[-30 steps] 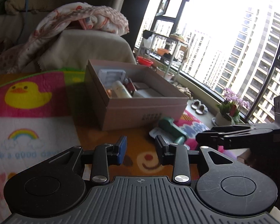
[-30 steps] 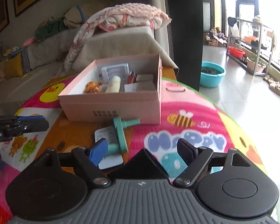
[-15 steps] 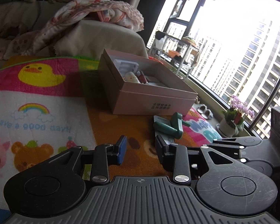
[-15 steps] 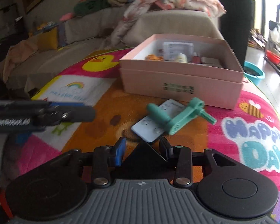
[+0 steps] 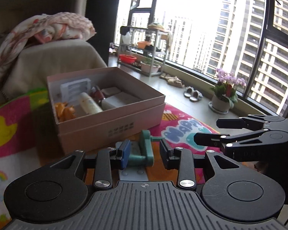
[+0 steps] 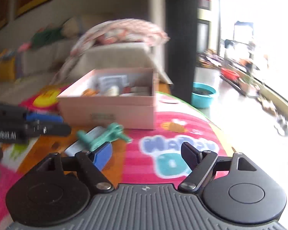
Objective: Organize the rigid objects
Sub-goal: 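Grasp the teal plastic toy piece with the left tool and lift it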
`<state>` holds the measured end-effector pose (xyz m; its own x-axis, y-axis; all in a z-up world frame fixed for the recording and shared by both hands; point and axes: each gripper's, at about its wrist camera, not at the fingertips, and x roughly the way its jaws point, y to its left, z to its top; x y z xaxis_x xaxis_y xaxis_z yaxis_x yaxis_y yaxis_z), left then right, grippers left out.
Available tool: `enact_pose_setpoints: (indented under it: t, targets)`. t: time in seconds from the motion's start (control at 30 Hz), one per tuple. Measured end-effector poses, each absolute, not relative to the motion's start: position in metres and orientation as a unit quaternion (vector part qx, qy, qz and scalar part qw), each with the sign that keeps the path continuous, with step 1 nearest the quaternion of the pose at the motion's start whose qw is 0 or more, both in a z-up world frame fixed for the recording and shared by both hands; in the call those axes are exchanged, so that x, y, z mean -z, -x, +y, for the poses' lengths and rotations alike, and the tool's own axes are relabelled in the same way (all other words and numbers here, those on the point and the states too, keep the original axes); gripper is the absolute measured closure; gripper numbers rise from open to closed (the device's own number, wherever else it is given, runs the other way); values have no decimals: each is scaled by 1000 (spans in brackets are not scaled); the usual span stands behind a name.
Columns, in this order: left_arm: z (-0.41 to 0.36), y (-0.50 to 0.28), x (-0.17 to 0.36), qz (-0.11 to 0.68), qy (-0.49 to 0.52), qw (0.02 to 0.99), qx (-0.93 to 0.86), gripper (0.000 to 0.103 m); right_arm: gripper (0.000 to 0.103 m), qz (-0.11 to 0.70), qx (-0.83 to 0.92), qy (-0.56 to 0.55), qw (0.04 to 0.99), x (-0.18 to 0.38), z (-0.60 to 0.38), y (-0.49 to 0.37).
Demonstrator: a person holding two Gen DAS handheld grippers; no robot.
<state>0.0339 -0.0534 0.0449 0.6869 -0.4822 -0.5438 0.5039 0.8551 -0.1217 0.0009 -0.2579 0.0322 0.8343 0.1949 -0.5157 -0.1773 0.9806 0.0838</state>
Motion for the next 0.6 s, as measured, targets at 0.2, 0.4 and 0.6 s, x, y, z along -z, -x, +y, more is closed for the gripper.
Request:
enact_pose_setpoints:
  t: [0.2,0.4,0.6]
  targets:
    - [-103,-78,-23,340,-65,902,258,66,22,302,-47,-138,942,-11,-301,-20]
    - [-121,-79,-13,346,-98,892,273,59,22,305,-51,-186,933,-4,-316,-19]
    - [-122,-64,-9,350,-156,862,331,54,22,317,-41,-209,924,2,-321,-22]
